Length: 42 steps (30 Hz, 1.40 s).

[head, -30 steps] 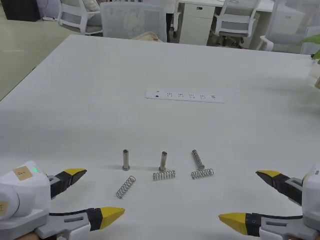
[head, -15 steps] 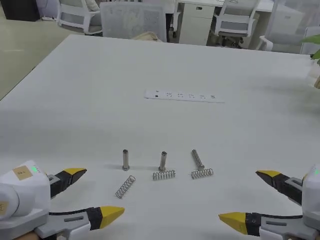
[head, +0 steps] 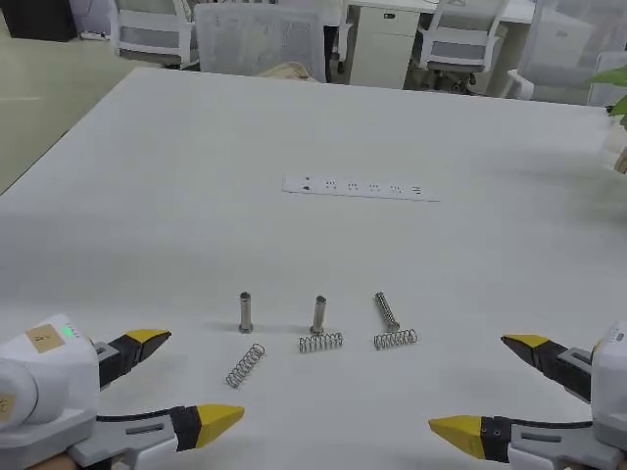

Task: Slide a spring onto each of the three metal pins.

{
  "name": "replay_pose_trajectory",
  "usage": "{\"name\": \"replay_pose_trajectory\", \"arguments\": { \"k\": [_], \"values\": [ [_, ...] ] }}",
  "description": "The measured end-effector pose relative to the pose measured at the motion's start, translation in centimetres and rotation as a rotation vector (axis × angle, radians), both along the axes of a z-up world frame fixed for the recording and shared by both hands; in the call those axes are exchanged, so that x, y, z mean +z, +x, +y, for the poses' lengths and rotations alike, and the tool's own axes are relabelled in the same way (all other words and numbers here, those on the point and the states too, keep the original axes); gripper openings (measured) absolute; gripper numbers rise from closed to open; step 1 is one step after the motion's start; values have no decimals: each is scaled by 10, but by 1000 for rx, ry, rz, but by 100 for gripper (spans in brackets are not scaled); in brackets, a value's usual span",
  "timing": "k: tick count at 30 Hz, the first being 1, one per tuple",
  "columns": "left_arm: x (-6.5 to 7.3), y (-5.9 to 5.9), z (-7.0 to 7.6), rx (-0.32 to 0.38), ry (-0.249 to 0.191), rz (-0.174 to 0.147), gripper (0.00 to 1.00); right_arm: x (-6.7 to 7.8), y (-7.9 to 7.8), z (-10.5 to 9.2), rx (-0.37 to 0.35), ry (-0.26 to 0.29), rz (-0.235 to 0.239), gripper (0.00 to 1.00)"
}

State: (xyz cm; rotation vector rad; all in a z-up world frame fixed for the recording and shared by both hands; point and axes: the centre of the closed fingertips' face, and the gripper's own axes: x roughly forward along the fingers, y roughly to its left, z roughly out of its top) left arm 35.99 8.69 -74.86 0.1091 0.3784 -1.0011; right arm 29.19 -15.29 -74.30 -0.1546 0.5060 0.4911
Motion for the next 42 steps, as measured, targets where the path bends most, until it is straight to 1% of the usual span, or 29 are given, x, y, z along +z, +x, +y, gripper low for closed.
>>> {"name": "replay_pose_trajectory", "arguments": {
  "k": [18,29,34,36,42],
  "values": [
    [1,1,0,0,-4,-5,73,0,0,-1,-4,0,4,86],
    [1,0,-1,-4,-3,0,72,0,0,-3,-9,-2,7,85],
    [1,0,-2,-6,-5,-2,72,3,3,-6,-11,-10,6,84],
    [2,0,-2,-7,-5,-2,72,8,6,-7,-11,-15,2,83],
    [3,-1,-2,-8,-8,-3,72,13,16,-9,-7,-25,-6,81]
  ]
}}
